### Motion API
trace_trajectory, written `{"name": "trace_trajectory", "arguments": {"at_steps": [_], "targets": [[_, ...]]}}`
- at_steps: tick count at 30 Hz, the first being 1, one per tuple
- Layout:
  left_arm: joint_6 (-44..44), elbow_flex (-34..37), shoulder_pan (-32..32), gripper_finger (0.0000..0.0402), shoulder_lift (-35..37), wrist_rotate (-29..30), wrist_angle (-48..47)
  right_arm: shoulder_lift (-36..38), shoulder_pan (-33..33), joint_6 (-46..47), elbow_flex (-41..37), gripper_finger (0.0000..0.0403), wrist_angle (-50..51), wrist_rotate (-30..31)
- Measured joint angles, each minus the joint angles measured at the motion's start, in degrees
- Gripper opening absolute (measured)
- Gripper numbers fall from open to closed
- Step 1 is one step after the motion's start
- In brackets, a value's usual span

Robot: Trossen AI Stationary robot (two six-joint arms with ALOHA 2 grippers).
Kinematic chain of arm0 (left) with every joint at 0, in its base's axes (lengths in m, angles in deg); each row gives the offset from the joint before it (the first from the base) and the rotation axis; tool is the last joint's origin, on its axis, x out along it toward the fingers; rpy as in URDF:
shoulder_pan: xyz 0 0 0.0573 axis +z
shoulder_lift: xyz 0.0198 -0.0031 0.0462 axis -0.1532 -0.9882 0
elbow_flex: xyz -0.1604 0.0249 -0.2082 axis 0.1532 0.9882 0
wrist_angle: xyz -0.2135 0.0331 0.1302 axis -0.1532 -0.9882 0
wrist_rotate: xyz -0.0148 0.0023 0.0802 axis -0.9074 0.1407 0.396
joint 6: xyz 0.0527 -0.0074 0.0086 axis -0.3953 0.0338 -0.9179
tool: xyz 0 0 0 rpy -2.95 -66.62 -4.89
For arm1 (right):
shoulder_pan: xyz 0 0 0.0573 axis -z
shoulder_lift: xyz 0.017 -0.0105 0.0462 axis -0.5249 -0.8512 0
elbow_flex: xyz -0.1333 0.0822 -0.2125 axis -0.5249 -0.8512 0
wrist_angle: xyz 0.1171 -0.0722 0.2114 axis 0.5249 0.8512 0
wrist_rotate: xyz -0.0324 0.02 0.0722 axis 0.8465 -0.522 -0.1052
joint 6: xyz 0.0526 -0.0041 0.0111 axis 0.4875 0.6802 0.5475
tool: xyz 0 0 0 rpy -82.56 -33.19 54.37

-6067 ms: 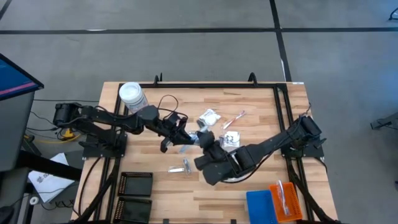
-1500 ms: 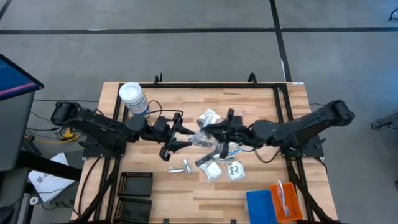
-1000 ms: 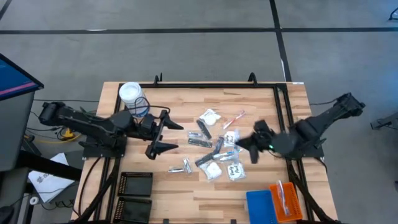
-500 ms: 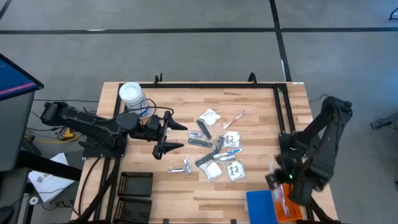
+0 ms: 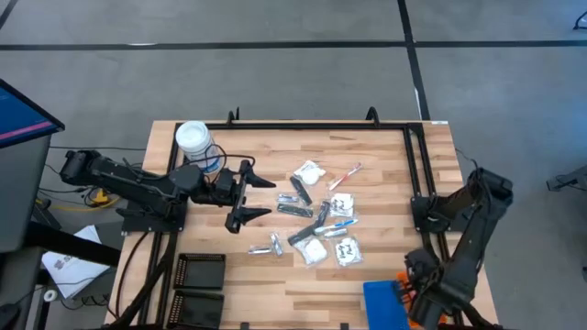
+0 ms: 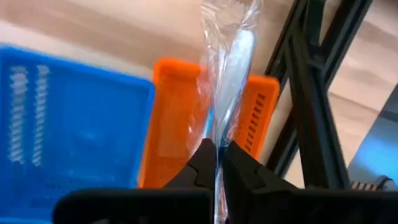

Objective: Pick & Place Travel size toiletries
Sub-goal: Put the blue toothbrush into the orange bin

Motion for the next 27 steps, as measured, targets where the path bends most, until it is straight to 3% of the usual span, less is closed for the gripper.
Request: {"name": "trace_trajectory", "arguments": {"at_steps": [8, 17, 21, 27], "targets": [[-1.8, 0.0, 0.0, 0.0314, 0.1, -0.4, 2.3, 0.0, -0.6, 0.3, -4.1, 0.0000, -0.7, -0.4], [-2.0, 0.0, 0.0, 0.0314, 0.1, -0.4, 2.5, -0.3, -1.5, 0.5, -11.6, 0.0000, -10.3, -0.6], [-1.8, 0.0, 0.0, 0.0314, 0.1, -0.4, 2.5, -2.4, -1.6, 0.5, -12.8, 0.0001, -10.9, -3.6], [-1.6, 0.0, 0.0, 0.0314, 0.1, -0.4, 2.5, -3.5, -2.1, -0.4, -12.6, 0.0047, -11.8, -5.9]]}}
